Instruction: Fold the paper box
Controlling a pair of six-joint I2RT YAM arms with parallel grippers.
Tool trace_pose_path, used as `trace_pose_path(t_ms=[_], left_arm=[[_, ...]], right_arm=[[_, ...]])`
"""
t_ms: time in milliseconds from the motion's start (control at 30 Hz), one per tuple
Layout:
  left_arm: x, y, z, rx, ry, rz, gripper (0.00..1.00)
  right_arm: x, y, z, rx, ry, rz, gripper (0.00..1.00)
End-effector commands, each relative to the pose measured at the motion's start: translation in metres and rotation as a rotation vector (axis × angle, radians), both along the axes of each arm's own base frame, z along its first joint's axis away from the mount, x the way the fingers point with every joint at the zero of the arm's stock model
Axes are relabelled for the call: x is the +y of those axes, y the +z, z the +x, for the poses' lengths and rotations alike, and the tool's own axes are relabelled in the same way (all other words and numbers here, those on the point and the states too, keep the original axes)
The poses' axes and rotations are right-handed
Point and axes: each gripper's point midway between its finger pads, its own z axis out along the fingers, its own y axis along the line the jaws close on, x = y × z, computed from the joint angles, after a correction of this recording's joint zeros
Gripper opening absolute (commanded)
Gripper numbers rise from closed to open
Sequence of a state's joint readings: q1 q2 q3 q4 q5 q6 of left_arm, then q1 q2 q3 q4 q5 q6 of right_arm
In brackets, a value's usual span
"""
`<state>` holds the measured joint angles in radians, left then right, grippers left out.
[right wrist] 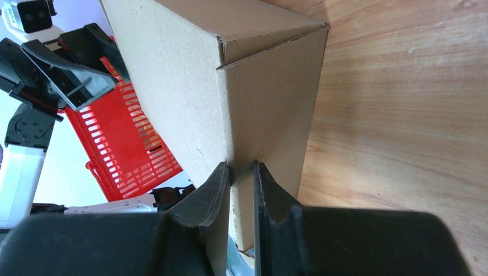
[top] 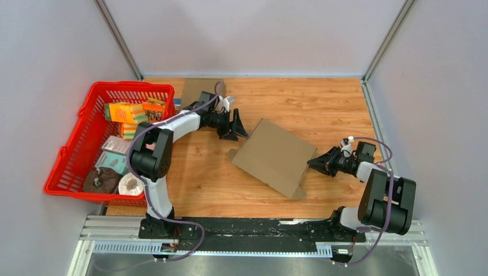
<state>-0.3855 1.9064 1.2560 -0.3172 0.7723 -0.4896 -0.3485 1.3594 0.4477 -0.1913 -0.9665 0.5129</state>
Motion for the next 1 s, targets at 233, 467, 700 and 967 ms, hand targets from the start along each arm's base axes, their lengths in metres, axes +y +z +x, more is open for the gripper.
trace_pose_path(t_ms=[233, 467, 700, 967], left_arm=[[0.004, 0.023, 0.024, -0.022, 0.005, -0.115, 0.78], [-0.015, 0.016, 0.022, 0.038, -0.08, -0.194, 0.8], [-0.041, 0.009, 0.014, 0.08, -0.191, -0.229, 0.8], [-0.066, 0.031, -0.001, 0.058, -0.266, -0.362, 0.78]], right_arm=[[-0.01, -0.04, -0.003, 0.076, -0.06, -0.047, 0.0], [-0.009, -0.045, -0.003, 0.081, -0.051, -0.039, 0.0], [-0.011, -0.05, -0.005, 0.103, -0.06, -0.044, 0.0], [-0.01, -0.047, -0.003, 0.086, -0.053, -0.047, 0.0]])
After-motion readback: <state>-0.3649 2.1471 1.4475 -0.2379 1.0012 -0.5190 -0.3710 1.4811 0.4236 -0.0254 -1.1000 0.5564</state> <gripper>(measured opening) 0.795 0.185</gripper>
